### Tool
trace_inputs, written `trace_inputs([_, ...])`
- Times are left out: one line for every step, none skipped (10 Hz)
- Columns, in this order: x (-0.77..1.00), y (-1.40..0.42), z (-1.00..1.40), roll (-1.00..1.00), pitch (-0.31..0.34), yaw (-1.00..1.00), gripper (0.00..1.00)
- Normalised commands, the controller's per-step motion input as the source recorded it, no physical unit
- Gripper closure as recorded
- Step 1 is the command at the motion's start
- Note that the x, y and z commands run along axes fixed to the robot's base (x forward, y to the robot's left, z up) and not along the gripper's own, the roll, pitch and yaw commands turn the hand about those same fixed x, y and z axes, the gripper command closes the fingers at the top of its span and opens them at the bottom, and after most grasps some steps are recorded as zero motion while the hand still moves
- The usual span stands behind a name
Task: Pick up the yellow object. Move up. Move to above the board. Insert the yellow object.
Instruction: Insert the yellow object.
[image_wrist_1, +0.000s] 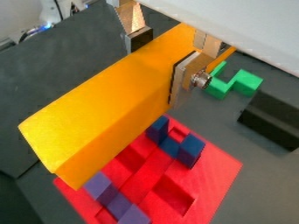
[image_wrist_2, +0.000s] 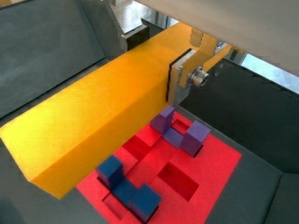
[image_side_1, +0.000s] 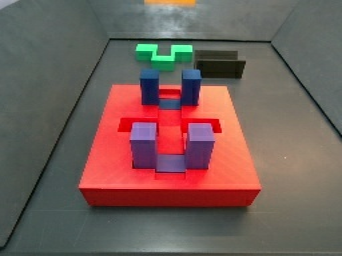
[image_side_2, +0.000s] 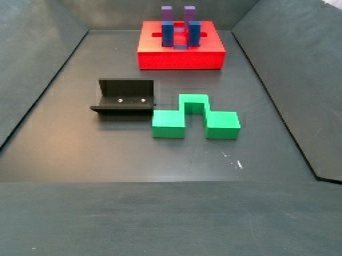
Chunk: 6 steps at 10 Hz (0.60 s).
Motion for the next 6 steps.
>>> trace_inputs([0.06,-0.4,-0.33,0.1,0.0,0.08,1.0])
trace_inputs([0.09,-0.25,-0.35,0.05,0.0,0.07,1.0])
trace_inputs([0.17,-0.02,-0.37,0.01,0.0,0.12,1.0])
trace_inputs([0.19,0.0,-0.36,0.01,0.0,0.22,1.0])
trace_inputs([0.19,0.0,-0.34,0.01,0.0,0.22,1.0])
trace_inputs([0.13,-0.02,-0.31,0.06,0.0,0.19,1.0])
